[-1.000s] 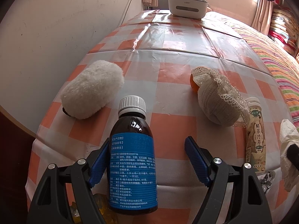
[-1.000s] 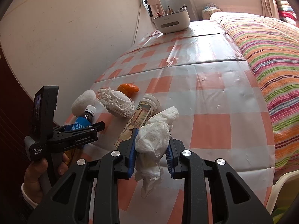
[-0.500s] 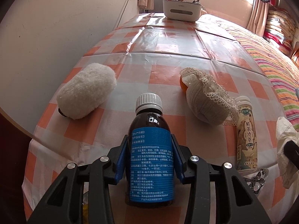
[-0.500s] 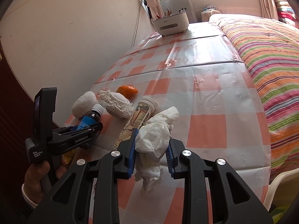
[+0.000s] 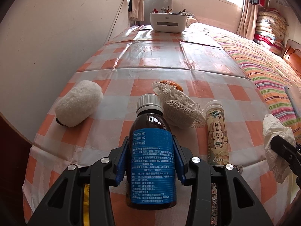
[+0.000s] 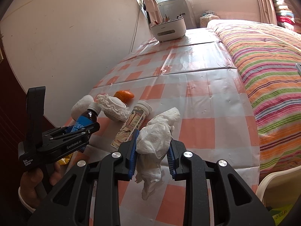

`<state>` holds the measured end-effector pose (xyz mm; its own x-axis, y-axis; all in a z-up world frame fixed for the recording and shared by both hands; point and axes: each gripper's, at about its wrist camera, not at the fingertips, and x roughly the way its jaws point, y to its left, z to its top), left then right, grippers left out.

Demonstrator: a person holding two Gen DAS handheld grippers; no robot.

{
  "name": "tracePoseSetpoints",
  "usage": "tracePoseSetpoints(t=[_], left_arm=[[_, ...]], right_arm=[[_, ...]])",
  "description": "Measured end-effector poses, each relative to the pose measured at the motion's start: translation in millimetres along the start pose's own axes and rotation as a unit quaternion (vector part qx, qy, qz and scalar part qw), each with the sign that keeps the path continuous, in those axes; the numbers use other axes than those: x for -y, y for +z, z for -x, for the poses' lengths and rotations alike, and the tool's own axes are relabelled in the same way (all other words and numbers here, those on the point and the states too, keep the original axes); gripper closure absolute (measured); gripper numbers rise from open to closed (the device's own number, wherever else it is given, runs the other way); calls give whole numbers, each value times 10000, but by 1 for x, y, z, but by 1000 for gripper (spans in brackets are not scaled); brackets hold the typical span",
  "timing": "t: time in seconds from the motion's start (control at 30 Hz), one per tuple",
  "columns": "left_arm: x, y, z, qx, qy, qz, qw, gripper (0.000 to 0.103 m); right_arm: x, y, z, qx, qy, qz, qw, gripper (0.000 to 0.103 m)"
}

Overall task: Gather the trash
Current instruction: 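Carry the tissue into the bin and open the right gripper while the left carries the bottle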

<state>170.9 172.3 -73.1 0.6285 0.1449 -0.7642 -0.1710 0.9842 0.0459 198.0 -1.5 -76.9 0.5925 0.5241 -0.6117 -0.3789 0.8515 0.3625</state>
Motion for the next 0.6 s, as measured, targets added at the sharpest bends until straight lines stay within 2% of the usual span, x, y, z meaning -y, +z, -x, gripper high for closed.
tracePoseSetpoints(t=[0.6], left_arm=[[34, -17, 37, 445, -494, -177, 9976, 62]], right_arm=[[28, -12, 42, 306, -415, 31, 9987, 77]])
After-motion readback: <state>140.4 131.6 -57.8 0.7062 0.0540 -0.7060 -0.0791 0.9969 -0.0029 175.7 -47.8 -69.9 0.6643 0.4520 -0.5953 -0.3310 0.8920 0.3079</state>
